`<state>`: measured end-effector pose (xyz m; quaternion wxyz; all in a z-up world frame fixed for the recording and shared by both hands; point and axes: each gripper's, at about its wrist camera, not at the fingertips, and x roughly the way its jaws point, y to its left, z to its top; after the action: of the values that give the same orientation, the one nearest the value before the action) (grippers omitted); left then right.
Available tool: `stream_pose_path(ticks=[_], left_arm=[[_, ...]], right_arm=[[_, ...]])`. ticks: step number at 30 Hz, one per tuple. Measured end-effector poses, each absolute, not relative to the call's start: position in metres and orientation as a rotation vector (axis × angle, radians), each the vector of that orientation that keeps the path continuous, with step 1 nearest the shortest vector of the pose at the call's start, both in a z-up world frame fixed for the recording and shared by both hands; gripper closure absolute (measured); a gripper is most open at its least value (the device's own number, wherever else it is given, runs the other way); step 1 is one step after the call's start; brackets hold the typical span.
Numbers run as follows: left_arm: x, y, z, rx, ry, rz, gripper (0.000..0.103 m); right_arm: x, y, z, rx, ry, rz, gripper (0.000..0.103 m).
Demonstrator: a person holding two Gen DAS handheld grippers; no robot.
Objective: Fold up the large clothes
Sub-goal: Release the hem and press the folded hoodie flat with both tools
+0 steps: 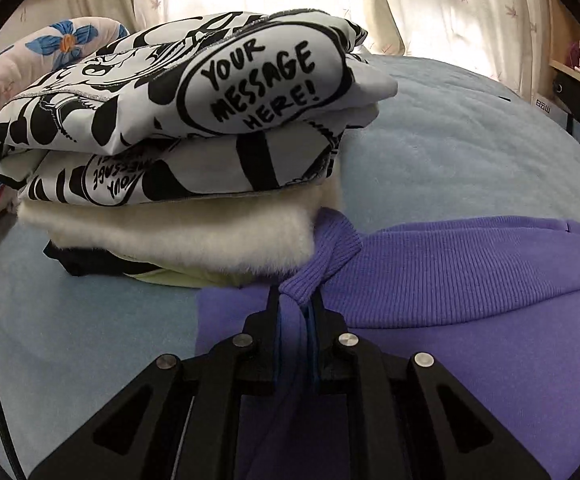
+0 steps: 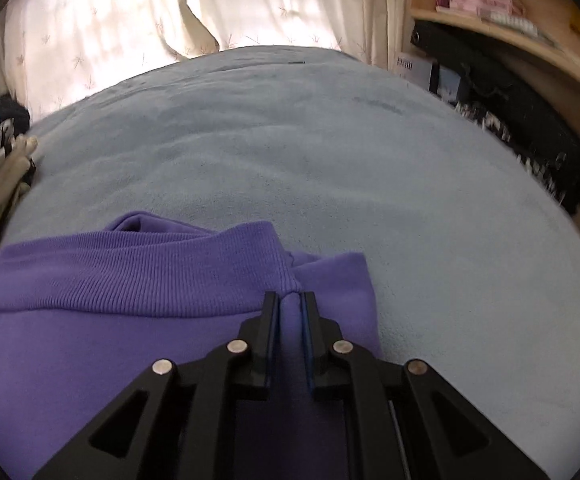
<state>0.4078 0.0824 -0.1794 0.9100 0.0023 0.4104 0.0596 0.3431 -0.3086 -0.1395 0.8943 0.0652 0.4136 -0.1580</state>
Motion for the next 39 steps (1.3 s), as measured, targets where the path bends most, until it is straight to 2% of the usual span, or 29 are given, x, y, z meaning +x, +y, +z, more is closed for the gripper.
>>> stream_pose_path(ticks=[6, 11, 15, 18, 22, 24, 28, 30, 39], left_arm=[[0.396, 0.083, -0.158, 0.005, 0.88, 0.112, 0.078], [0.347, 0.077, -0.107, -0.068, 0.796, 0.1, 0.078], [0.323, 0.048, -0.078, -0.228, 0.752, -0.048, 0.078], [0.328, 0.02, -0.085, -0.293, 0.787, -0.123, 0.078], [0.339, -0.013, -0.129, -0.233, 0.874, -0.118, 0.08], [0.342, -0.018, -0.153, -0.167, 0.905, -0.099, 0.087], [0.344, -0.008, -0.16, -0.153, 0.886, -0.143, 0.096], [0.347, 0.0, -0.162, -0.177, 0.89, -0.159, 0.1], [0.343, 0.014, -0.164, -0.24, 0.873, -0.21, 0.102]], right_arm=[[0.343, -0.297, -0.119, 0.113, 0.941, -0.32, 0.079], [0.305, -0.263, -0.062, 0.166, 0.79, -0.174, 0.079], [0.287, -0.203, -0.048, 0.14, 0.741, -0.017, 0.077], [0.289, -0.157, -0.061, 0.12, 0.77, 0.083, 0.077], [0.3, -0.136, -0.101, 0.051, 0.841, 0.068, 0.077], [0.3, -0.146, -0.115, 0.028, 0.845, 0.067, 0.08], [0.292, -0.175, -0.115, 0.01, 0.819, 0.08, 0.088], [0.288, -0.19, -0.115, -0.003, 0.813, 0.077, 0.103], [0.262, -0.23, -0.11, -0.021, 0.791, 0.043, 0.103]])
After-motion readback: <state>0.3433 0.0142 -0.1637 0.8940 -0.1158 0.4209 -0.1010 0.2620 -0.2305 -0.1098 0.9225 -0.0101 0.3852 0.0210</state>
